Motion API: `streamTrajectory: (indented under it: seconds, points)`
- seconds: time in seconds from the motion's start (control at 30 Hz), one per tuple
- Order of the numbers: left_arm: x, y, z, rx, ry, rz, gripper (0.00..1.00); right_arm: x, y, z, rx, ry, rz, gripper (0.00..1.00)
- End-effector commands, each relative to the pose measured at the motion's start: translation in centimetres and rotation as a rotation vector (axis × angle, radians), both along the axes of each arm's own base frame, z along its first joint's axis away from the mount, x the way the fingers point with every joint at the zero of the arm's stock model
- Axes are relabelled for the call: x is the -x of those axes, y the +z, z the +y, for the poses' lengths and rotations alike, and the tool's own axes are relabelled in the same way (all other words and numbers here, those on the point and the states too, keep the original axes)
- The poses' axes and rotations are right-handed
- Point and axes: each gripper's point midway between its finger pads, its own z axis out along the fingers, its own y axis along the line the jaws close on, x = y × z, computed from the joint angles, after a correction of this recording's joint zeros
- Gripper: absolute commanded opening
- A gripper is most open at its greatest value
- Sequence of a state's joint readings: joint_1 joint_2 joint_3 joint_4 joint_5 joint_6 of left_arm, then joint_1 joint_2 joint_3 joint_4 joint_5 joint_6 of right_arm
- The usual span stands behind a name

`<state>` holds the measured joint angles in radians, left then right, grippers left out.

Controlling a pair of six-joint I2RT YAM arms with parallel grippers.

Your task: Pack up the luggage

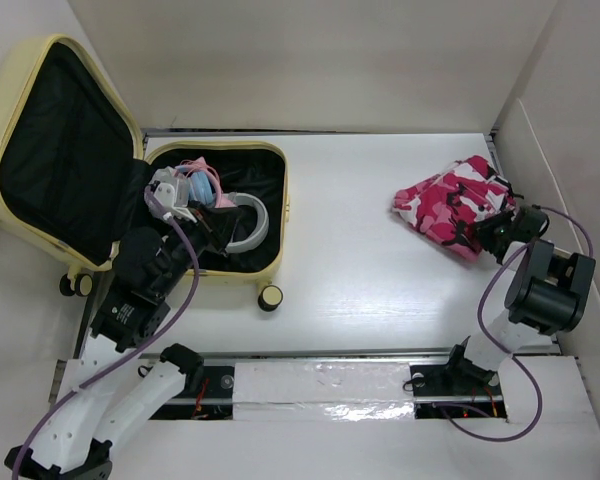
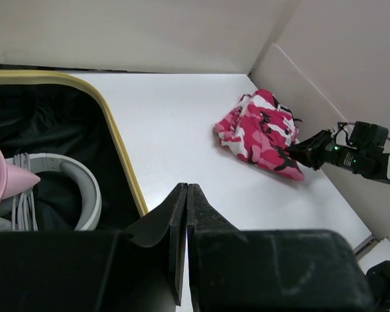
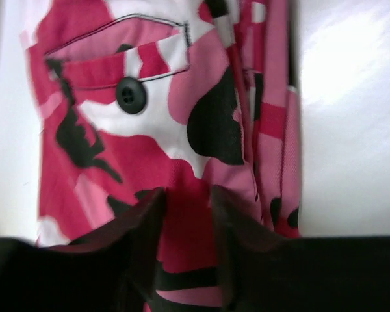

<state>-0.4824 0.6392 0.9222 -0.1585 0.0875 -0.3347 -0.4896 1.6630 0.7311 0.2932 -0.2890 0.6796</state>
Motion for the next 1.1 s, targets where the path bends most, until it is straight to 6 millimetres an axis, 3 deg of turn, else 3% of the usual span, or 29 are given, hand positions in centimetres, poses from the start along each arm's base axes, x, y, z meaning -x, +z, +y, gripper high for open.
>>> streamTrajectory:
  seconds: [0.0,0.07,0.1,0.23,0.27,0.33,0.47,0.5,0.53,0.57,0.6,0.63,0.67,0.7,0.73,0.77,0.8,0.83,0.87,0.9,0.93,0.97,1.0,1.03,1.07]
  points:
    - [-0.1,0.8,-0.9,0.025,-0.041,-0.028,0.00,-1.1,0.7,5.6,-0.158,0.180,-0.112,0.19]
    - [-0.3,0.7,-1.1,0.027,-0.044,-0.022,0.08,-1.0,0.3,7.8,-0.191,0.230,-0.119,0.11]
    - [-0.4,0.6,-1.2,0.027,-0.048,-0.019,0.11,-1.1,0.2,10.0,-0.197,0.285,-0.117,0.07]
    - [-1.1,-0.8,-3.2,0.022,-0.122,0.038,0.30,-0.2,0.4,15.5,-0.198,0.391,-0.124,0.07]
    - [-1.3,-0.6,-3.6,0.034,-0.138,0.047,0.34,-0.1,1.3,16.5,-0.188,0.415,-0.145,0.07]
    - [-1.7,-1.6,-5.0,0.031,-0.196,0.099,0.37,0.5,1.4,18.4,-0.194,0.464,-0.143,0.09]
    - [-2.9,-1.1,-6.8,0.074,-0.244,0.133,0.48,2.0,2.5,21.8,-0.185,0.545,-0.167,0.12]
    - [-2.2,-0.9,-8.4,0.077,-0.282,0.143,0.51,2.2,3.5,21.7,-0.164,0.543,-0.195,0.20]
    - [-3.1,-1.6,-9.2,0.064,-0.273,0.173,0.53,2.6,3.5,21.4,-0.136,0.544,-0.188,0.28]
    - [-3.3,-0.5,-10.0,0.076,-0.295,0.170,0.57,2.8,3.5,20.9,-0.103,0.522,-0.181,0.36]
    - [-3.6,-0.6,-10.8,0.095,-0.318,0.204,0.59,2.8,5.4,20.2,-0.058,0.509,-0.226,0.51]
    - [-4.7,-1.8,-12.3,0.092,-0.347,0.247,0.60,3.3,5.6,19.8,-0.016,0.511,-0.213,0.58]
    - [-5.2,-0.8,-13.4,0.103,-0.360,0.238,0.63,3.3,6.7,19.1,0.019,0.493,-0.231,0.64]
    - [-5.9,-1.3,-14.3,0.089,-0.349,0.255,0.64,3.2,7.9,18.4,0.067,0.474,-0.248,0.74]
    - [-7.2,-4.1,-16.5,0.020,-0.321,0.303,0.65,3.9,9.9,18.0,0.126,0.473,-0.276,0.75]
    - [-7.6,-3.4,-17.7,-0.007,-0.320,0.307,0.67,4.1,11.2,17.6,0.164,0.463,-0.302,0.75]
    - [-8.2,-4.1,-19.1,-0.042,-0.318,0.320,0.68,4.2,12.9,17.1,0.207,0.448,-0.339,0.65]
    - [-9.4,-8.3,-21.4,-0.136,-0.303,0.384,0.70,4.6,13.8,16.9,0.243,0.455,-0.356,0.52]
    - [-10.6,-7.2,-22.3,-0.145,-0.292,0.385,0.70,5.3,16.3,16.9,0.279,0.454,-0.423,0.36]
    - [-11.5,-8.5,-23.3,-0.161,-0.299,0.416,0.70,5.8,17.7,17.2,0.298,0.470,-0.461,0.10]
    - [-12.4,-12.7,-25.0,-0.201,-0.319,0.501,0.71,6.2,18.6,17.3,0.318,0.483,-0.486,0.04]
    - [-13.3,-12.2,-26.2,-0.173,-0.328,0.500,0.71,7.1,20.3,17.9,0.333,0.498,-0.544,0.02]
    - [-14.0,-13.4,-27.0,-0.175,-0.323,0.522,0.71,7.6,21.2,18.3,0.338,0.517,-0.576,0.02]
    - [-15.4,-16.9,-27.3,-0.196,-0.297,0.575,0.72,8.0,21.8,18.3,0.355,0.524,-0.588,0.03]
    - [-16.6,-16.7,-27.8,-0.176,-0.290,0.572,0.72,8.4,22.3,18.3,0.373,0.530,-0.602,0.05]
